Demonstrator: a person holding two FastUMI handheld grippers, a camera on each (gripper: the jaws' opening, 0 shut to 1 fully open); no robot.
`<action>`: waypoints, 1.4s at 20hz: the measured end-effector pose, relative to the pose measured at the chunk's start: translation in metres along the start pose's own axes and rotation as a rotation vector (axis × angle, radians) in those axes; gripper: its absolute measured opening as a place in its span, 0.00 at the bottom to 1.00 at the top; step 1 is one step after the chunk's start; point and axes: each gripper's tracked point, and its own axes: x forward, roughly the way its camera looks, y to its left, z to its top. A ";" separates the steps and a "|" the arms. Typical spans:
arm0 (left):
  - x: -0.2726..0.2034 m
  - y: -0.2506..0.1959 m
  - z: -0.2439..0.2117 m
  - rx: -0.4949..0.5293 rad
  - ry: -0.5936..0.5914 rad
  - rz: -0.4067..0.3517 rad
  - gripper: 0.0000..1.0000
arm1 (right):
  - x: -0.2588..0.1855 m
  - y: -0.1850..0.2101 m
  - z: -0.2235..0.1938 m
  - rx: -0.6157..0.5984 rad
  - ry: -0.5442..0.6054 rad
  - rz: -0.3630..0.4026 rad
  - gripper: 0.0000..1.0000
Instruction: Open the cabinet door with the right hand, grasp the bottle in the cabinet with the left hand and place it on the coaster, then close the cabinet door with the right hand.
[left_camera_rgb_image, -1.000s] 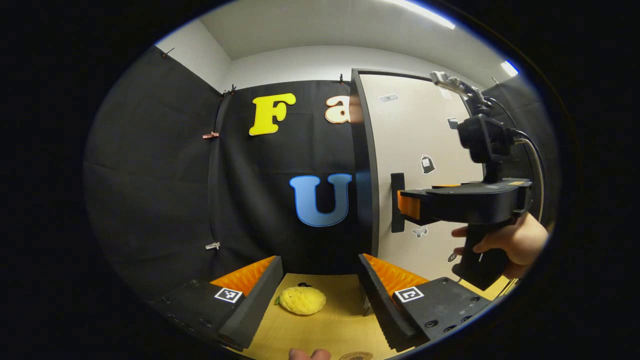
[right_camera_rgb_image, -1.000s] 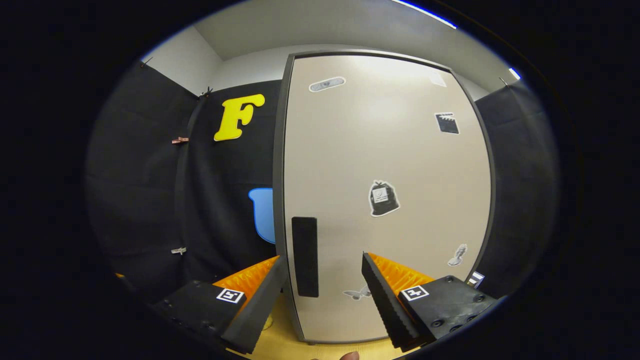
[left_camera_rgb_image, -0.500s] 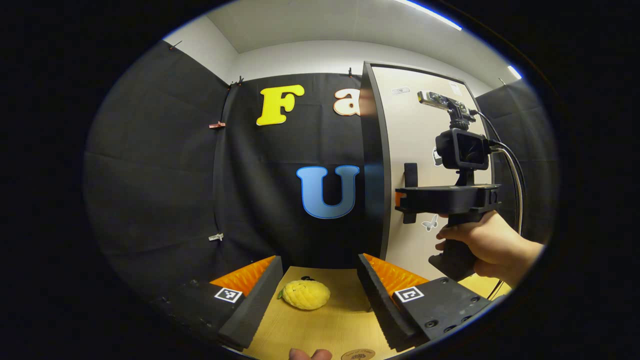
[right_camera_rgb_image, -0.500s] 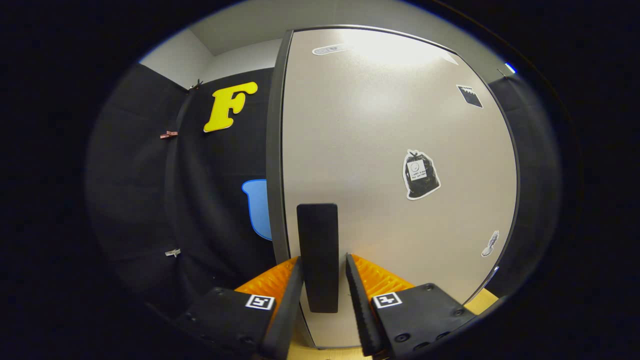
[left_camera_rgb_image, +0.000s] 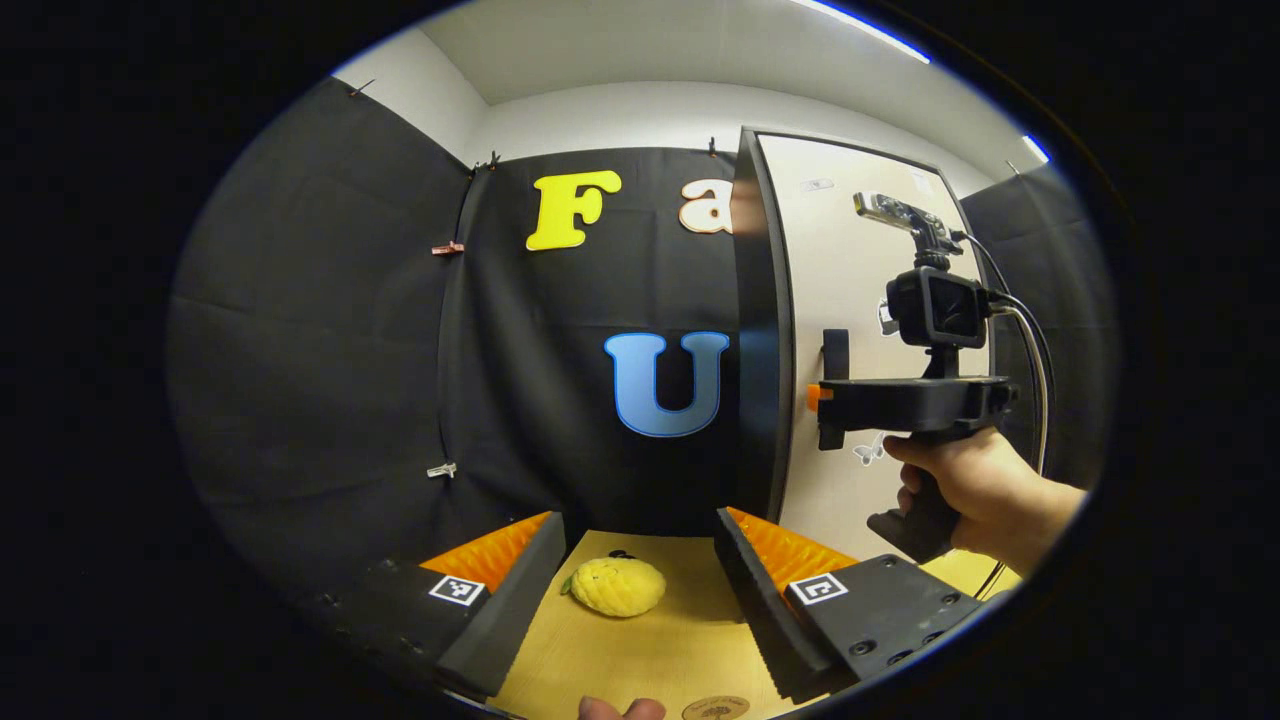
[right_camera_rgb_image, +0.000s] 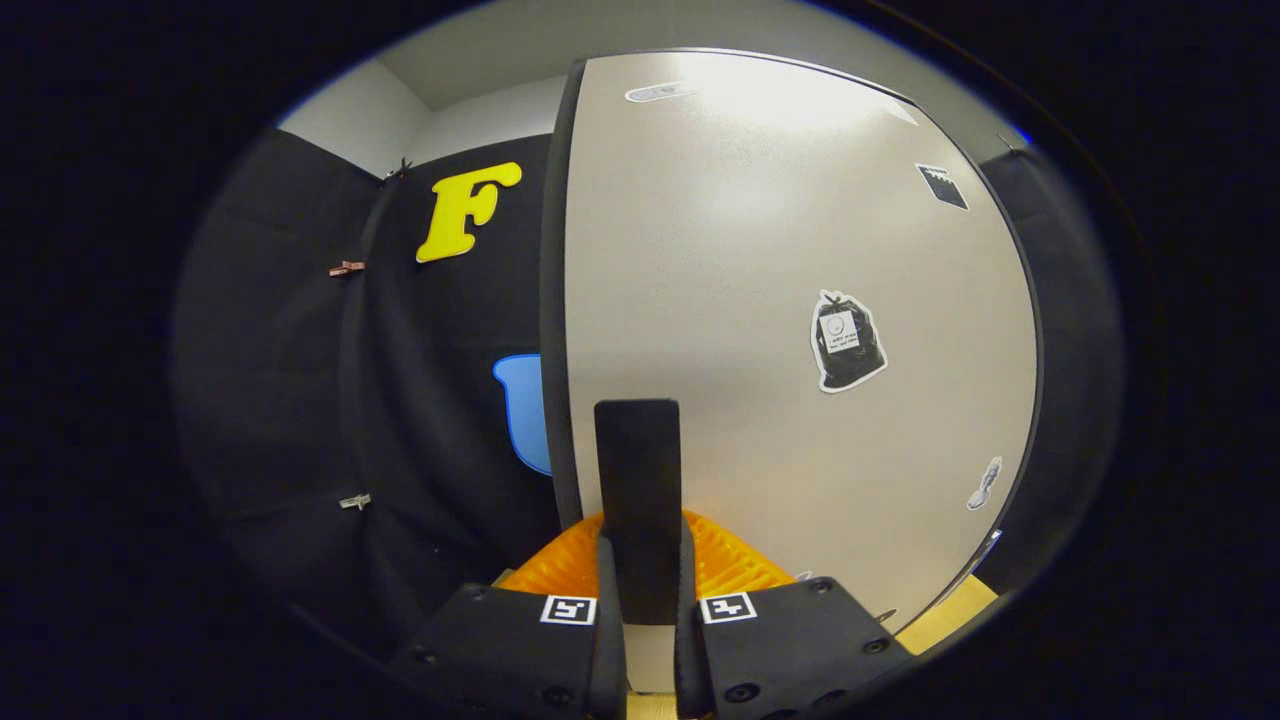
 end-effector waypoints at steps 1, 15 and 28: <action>-0.002 -0.001 0.002 0.001 -0.002 0.001 0.95 | -0.006 0.000 0.000 0.004 0.003 0.011 0.23; -0.042 -0.026 0.017 -0.006 -0.028 -0.002 0.95 | -0.112 -0.018 0.004 0.011 0.022 0.122 0.23; -0.064 -0.080 0.029 -0.005 -0.052 -0.066 0.94 | -0.208 -0.100 0.016 -0.001 0.015 0.101 0.22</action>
